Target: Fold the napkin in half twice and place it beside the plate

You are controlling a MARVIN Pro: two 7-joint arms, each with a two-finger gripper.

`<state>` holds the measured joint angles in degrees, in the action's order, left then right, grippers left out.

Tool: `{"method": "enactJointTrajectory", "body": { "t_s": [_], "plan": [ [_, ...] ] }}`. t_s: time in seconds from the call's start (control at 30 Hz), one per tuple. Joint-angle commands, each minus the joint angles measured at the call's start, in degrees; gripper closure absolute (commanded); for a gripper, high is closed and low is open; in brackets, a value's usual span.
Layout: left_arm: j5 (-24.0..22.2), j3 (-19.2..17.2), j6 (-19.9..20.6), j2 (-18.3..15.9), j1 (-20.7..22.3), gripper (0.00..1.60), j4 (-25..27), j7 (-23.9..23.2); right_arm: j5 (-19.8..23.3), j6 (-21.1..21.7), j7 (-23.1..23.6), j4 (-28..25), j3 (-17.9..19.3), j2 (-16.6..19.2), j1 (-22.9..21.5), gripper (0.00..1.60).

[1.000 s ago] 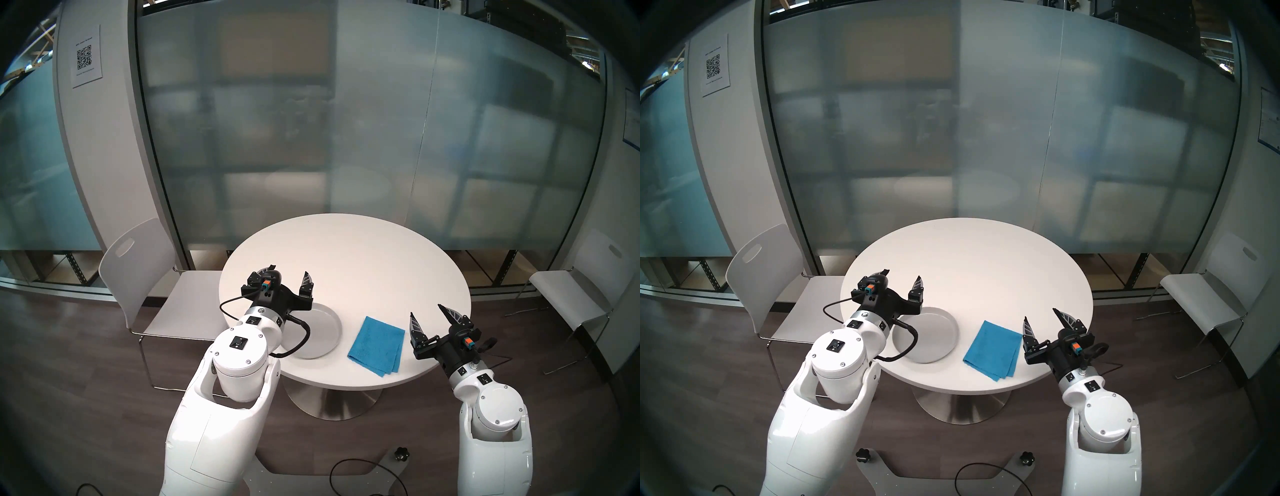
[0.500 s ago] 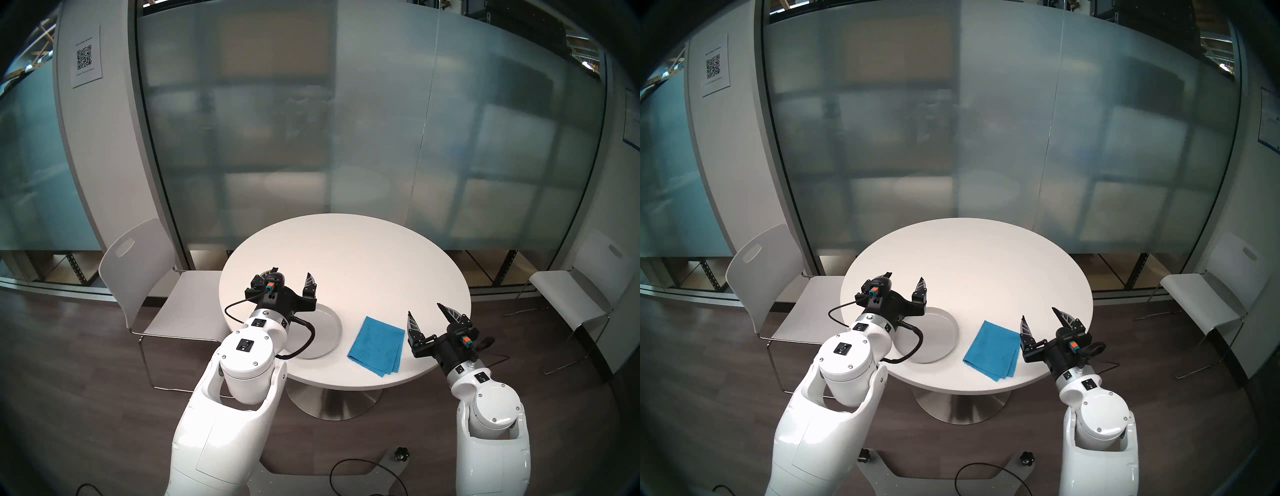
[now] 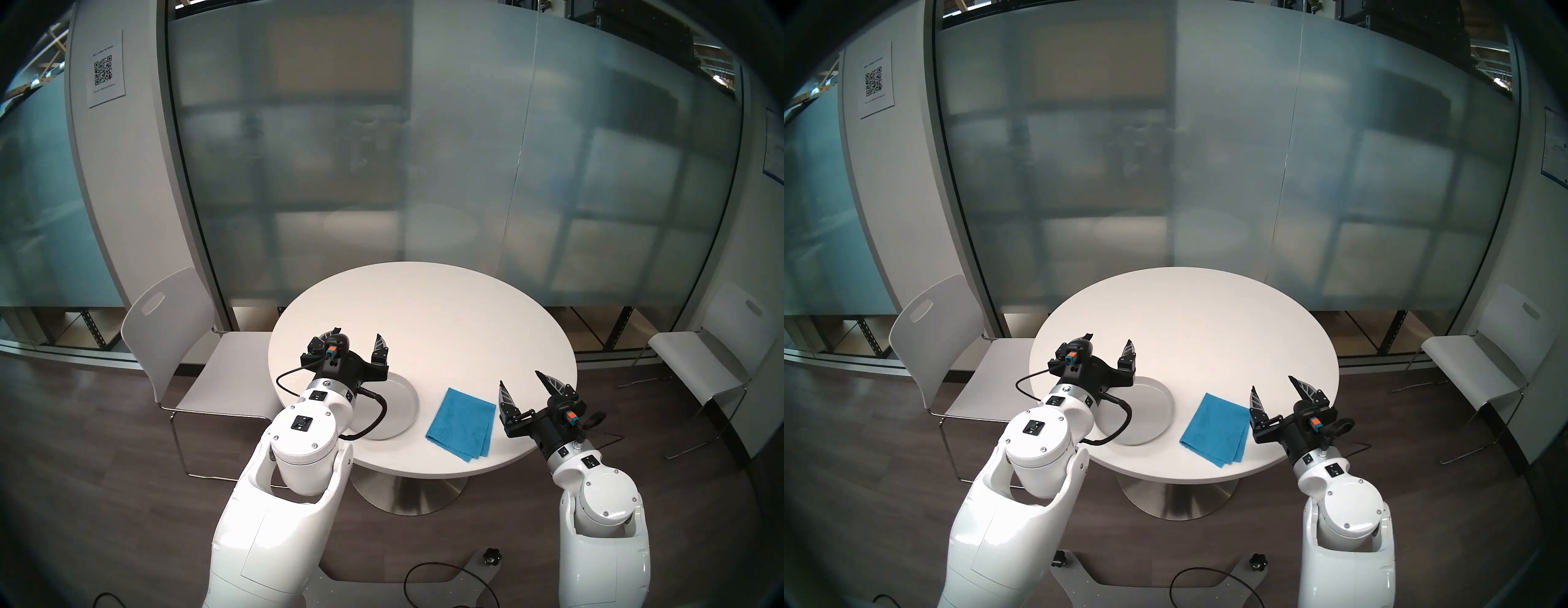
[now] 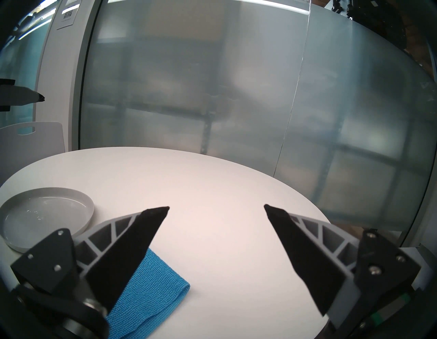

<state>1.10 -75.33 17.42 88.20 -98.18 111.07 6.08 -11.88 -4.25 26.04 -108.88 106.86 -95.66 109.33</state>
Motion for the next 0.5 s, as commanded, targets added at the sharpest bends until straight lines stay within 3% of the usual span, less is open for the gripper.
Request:
{"method": "enactJointTrajectory", "body": {
  "t_s": [0.0, 0.47],
  "plan": [
    [0.05, -0.08, -0.64, -0.29, 0.54, 0.00, 0.97, -0.24, 0.43, -0.24, 0.08, -1.03, -0.16, -0.05, -0.68, 0.00],
    [-0.19, 0.06, -0.64, -0.54, 0.60, 0.00, 0.97, -0.04, 0.50, -0.23, 0.00, -1.03, -0.22, 0.05, -0.65, 0.00]
  ]
}}
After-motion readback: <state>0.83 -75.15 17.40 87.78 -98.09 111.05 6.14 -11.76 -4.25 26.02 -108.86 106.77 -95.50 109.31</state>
